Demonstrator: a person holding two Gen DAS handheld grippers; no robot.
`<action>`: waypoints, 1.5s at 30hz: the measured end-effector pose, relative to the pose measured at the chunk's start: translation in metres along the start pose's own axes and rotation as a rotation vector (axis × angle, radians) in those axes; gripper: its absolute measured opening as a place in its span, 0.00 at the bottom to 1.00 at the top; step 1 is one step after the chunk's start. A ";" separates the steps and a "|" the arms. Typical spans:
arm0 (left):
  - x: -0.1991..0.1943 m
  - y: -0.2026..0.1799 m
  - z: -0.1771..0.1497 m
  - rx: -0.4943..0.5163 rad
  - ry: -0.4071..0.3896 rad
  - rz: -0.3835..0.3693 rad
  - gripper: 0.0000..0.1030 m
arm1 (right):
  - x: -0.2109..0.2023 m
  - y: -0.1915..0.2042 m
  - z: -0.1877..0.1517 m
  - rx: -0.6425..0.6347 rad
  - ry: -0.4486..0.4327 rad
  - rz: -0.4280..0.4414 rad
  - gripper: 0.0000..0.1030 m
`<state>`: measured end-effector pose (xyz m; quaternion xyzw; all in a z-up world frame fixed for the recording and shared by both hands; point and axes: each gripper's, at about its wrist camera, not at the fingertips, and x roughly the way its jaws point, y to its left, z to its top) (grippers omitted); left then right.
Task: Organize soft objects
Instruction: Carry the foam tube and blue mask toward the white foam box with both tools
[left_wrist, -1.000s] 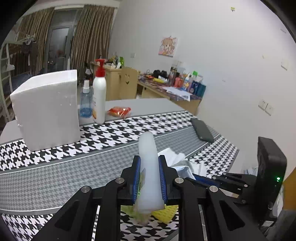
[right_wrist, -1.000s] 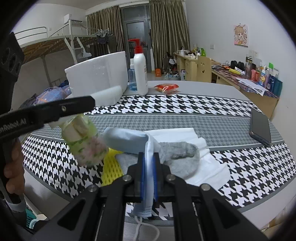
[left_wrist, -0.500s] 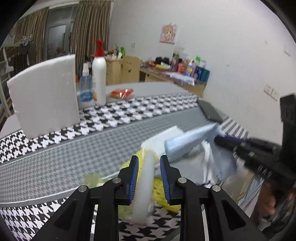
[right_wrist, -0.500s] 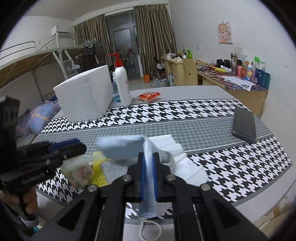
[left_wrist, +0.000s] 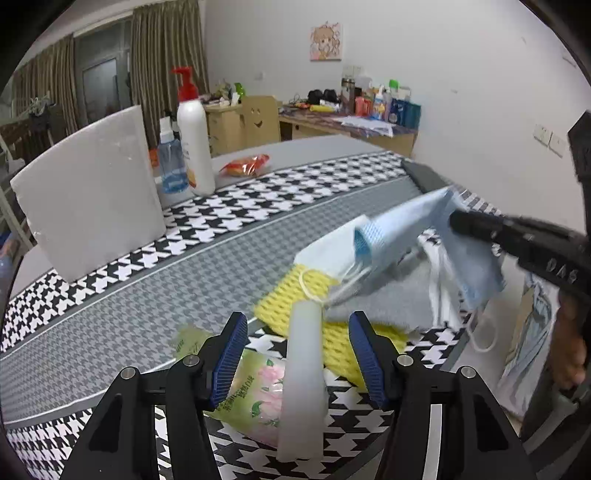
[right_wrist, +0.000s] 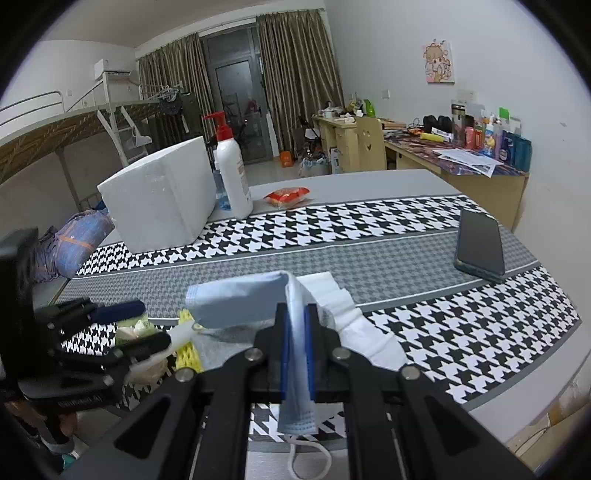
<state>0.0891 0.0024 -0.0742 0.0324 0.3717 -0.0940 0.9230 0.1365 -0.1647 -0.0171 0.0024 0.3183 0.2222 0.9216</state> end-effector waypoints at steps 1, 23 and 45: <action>0.003 -0.001 -0.001 0.007 0.012 0.010 0.57 | 0.000 0.000 0.000 0.000 0.000 -0.003 0.10; -0.001 -0.004 -0.011 0.019 0.029 -0.001 0.20 | -0.003 0.007 0.002 -0.019 -0.002 -0.002 0.10; -0.074 0.025 0.018 -0.081 -0.199 0.006 0.20 | -0.021 0.030 0.024 -0.067 -0.058 0.032 0.10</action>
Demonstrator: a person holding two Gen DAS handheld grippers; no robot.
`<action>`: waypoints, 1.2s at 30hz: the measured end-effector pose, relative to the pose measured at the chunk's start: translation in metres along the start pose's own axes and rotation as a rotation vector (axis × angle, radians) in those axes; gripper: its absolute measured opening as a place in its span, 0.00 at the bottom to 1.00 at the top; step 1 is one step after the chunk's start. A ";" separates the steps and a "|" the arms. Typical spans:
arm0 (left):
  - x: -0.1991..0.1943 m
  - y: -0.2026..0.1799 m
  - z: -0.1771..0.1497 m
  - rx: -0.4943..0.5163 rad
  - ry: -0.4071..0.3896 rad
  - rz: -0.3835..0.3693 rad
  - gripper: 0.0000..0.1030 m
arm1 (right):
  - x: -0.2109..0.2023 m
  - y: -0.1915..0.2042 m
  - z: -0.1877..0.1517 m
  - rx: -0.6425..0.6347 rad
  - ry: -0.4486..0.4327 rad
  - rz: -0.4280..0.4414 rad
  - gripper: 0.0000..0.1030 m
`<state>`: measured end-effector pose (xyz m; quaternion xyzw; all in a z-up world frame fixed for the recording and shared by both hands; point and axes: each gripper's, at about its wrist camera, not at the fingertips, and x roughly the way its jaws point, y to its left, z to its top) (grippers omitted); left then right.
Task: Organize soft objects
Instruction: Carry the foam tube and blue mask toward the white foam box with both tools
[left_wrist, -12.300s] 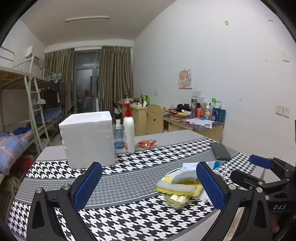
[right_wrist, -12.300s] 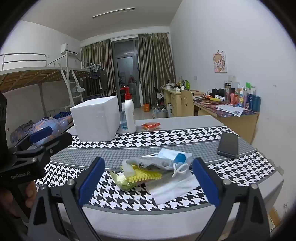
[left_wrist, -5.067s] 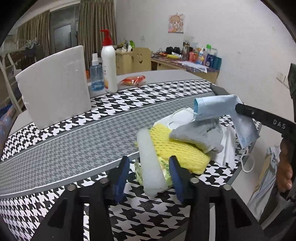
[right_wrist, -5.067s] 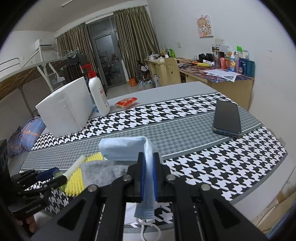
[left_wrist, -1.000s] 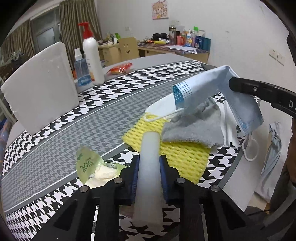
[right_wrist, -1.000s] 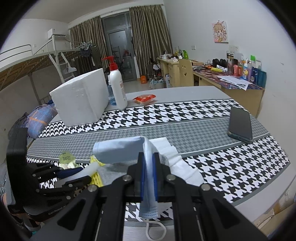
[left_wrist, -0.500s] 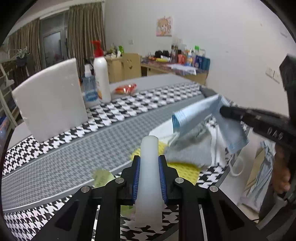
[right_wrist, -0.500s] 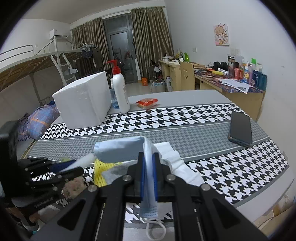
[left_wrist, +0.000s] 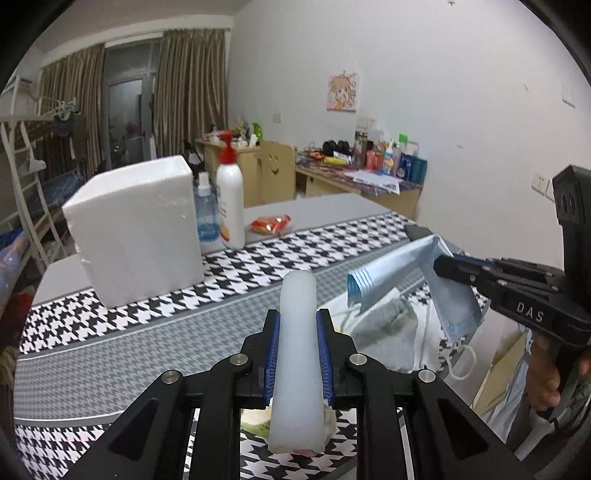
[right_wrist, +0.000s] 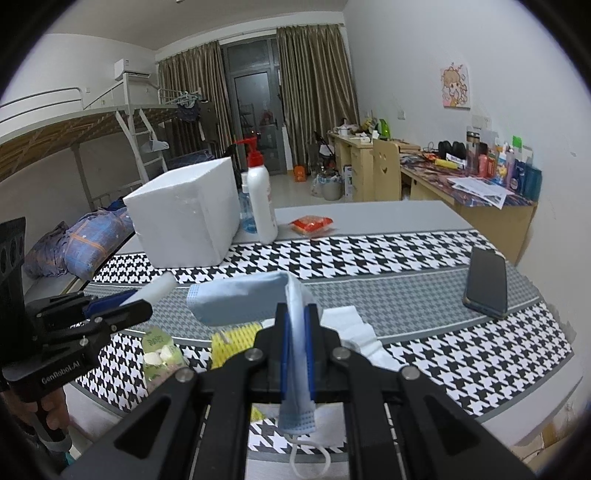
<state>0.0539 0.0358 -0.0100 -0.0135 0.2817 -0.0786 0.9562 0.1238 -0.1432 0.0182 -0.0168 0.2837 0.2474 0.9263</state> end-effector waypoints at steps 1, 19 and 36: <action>-0.002 0.002 0.002 -0.003 -0.010 0.006 0.20 | -0.001 0.002 0.001 -0.003 -0.002 0.003 0.10; -0.026 0.022 0.022 -0.026 -0.103 0.100 0.20 | 0.002 0.021 0.023 -0.022 -0.032 0.055 0.10; -0.038 0.051 0.049 -0.056 -0.167 0.188 0.20 | 0.011 0.042 0.054 -0.050 -0.076 0.097 0.10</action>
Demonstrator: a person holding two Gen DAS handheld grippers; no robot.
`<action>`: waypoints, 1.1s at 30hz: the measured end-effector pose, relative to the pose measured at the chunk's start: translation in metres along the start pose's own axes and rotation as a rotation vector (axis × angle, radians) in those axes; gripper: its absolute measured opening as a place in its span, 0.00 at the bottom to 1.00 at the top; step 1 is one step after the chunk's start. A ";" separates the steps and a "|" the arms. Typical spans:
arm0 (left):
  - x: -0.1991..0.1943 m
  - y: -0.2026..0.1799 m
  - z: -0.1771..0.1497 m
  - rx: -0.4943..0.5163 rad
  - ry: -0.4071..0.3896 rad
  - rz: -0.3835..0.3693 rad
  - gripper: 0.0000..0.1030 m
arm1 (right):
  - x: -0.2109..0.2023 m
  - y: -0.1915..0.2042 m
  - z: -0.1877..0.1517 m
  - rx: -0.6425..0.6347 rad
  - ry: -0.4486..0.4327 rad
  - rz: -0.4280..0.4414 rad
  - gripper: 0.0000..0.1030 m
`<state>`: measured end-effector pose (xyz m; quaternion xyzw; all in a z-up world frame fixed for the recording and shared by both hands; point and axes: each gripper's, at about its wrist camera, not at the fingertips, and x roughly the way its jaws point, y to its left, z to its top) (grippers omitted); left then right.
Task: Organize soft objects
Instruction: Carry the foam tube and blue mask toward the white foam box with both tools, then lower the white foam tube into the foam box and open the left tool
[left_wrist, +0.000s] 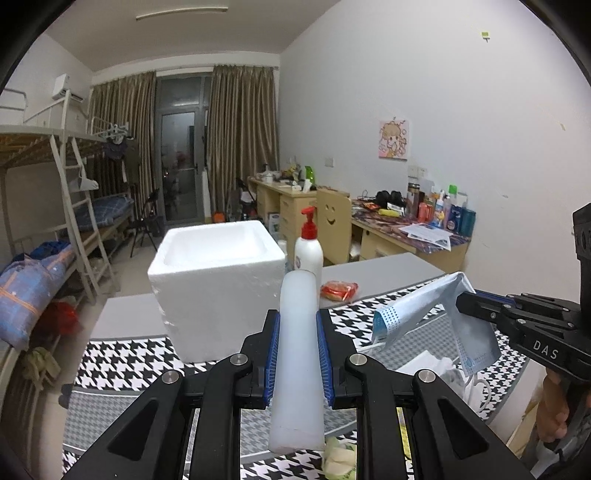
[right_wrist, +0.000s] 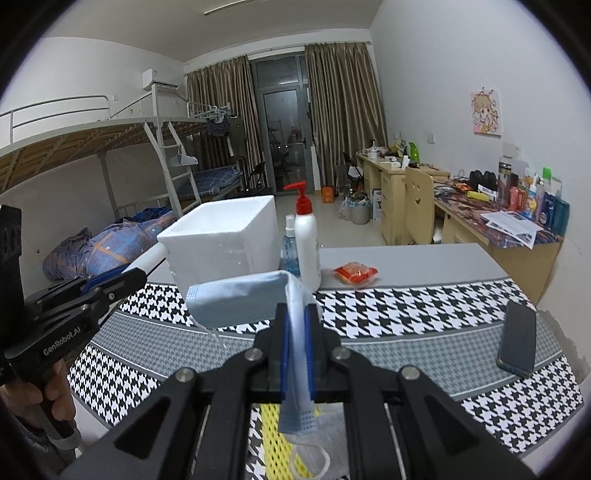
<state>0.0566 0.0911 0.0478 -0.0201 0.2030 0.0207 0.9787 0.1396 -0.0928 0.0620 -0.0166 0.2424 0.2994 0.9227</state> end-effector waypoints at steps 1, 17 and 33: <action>0.000 0.002 0.002 -0.001 -0.003 0.003 0.20 | 0.000 0.001 0.002 -0.002 -0.002 0.005 0.10; -0.001 0.017 0.020 -0.011 -0.041 0.035 0.20 | 0.007 0.017 0.025 -0.039 -0.024 0.041 0.10; -0.003 0.031 0.046 -0.013 -0.097 0.098 0.20 | 0.022 0.032 0.052 -0.064 -0.044 0.032 0.10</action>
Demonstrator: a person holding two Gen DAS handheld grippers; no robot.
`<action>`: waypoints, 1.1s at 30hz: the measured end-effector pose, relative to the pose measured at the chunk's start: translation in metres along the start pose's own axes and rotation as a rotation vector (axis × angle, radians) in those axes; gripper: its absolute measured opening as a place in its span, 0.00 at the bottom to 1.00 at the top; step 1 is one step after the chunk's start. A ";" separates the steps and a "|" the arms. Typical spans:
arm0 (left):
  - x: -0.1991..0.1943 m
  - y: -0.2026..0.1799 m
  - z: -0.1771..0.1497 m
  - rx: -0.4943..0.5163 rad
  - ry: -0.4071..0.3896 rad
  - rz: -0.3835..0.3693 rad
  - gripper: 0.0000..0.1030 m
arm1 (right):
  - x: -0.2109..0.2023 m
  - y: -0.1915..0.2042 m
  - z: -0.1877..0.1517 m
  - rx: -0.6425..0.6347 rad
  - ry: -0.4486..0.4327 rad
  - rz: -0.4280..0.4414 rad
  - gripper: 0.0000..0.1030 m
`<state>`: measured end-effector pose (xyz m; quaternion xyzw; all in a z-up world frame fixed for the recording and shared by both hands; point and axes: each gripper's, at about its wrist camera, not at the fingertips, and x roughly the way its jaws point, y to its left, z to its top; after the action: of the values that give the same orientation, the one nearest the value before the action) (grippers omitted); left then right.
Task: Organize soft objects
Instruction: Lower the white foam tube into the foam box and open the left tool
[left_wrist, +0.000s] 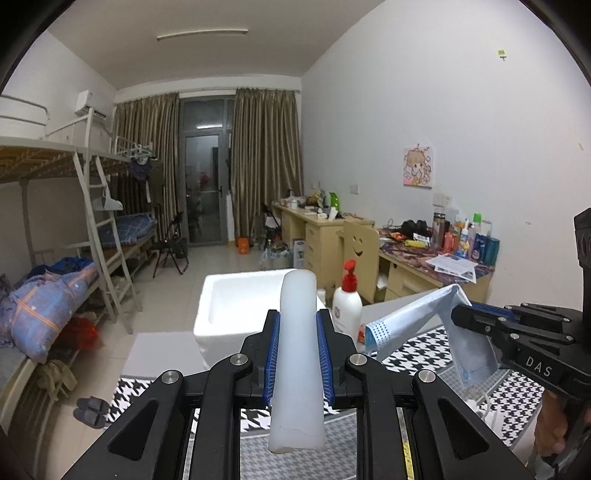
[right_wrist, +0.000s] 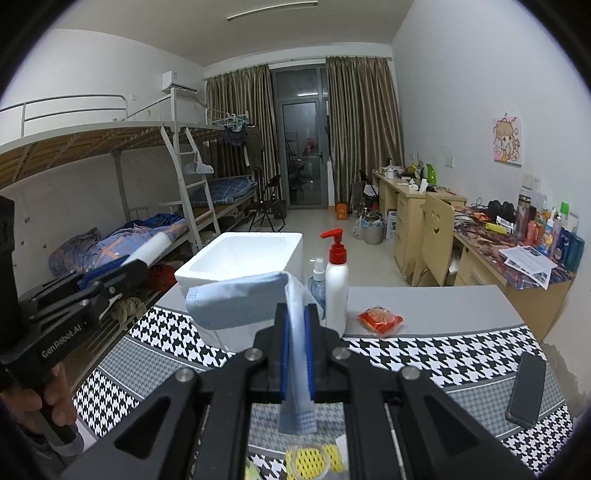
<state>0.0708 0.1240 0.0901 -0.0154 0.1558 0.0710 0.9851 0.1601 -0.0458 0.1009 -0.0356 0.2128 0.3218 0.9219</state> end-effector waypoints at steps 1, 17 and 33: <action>0.001 0.000 0.001 0.001 0.001 0.001 0.20 | 0.001 0.001 0.002 -0.003 0.001 -0.001 0.10; 0.020 0.014 0.018 -0.023 0.010 0.028 0.20 | 0.010 0.014 0.025 -0.031 -0.016 -0.021 0.10; 0.055 0.024 0.030 -0.012 0.036 0.043 0.20 | 0.030 0.019 0.052 -0.046 -0.018 -0.043 0.10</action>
<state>0.1284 0.1571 0.1012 -0.0190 0.1734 0.0927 0.9803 0.1888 -0.0024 0.1369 -0.0584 0.1963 0.3070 0.9294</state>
